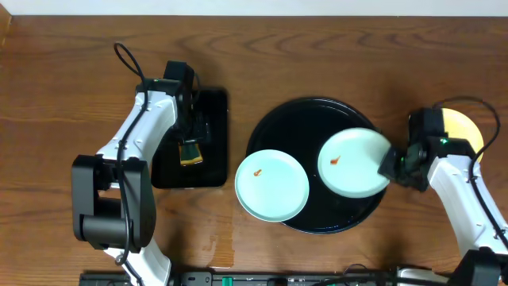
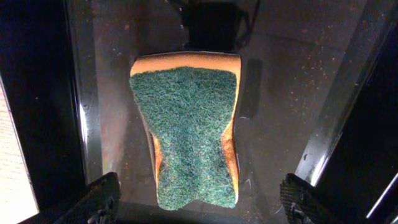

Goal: Clean dirty plates on tray and stack at the side
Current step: 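Move the right gripper to the right mint plate and drag it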

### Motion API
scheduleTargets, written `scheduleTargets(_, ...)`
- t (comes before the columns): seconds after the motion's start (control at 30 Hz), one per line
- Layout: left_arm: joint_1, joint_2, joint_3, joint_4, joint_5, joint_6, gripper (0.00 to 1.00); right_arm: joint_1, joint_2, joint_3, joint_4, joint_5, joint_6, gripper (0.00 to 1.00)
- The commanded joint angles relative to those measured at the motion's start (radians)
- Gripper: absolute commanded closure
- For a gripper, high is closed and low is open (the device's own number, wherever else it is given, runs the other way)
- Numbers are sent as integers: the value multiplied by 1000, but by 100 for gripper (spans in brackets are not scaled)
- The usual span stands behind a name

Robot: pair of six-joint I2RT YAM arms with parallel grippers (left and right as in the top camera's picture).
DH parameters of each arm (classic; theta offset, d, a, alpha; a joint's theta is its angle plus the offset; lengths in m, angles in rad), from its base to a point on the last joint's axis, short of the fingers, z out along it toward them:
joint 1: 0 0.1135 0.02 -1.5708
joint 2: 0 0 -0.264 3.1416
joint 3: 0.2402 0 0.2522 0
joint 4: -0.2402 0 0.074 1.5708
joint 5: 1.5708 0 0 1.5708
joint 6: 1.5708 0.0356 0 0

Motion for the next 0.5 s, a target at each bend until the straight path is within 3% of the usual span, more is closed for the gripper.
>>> scheduleTargets(0.0, 1, -10, 13, -2, -9, 5, 17, -4, 5, 24, 81, 21, -152, 99)
scheduleTargets(0.17, 1, -10, 13, -2, -9, 5, 17, 14, 18, 18, 208, 19, -246, 99)
scheduleTargets(0.47, 1, -10, 13, -3, -9, 5, 17, 79, 145, 12, 249, -9, -318, 99)
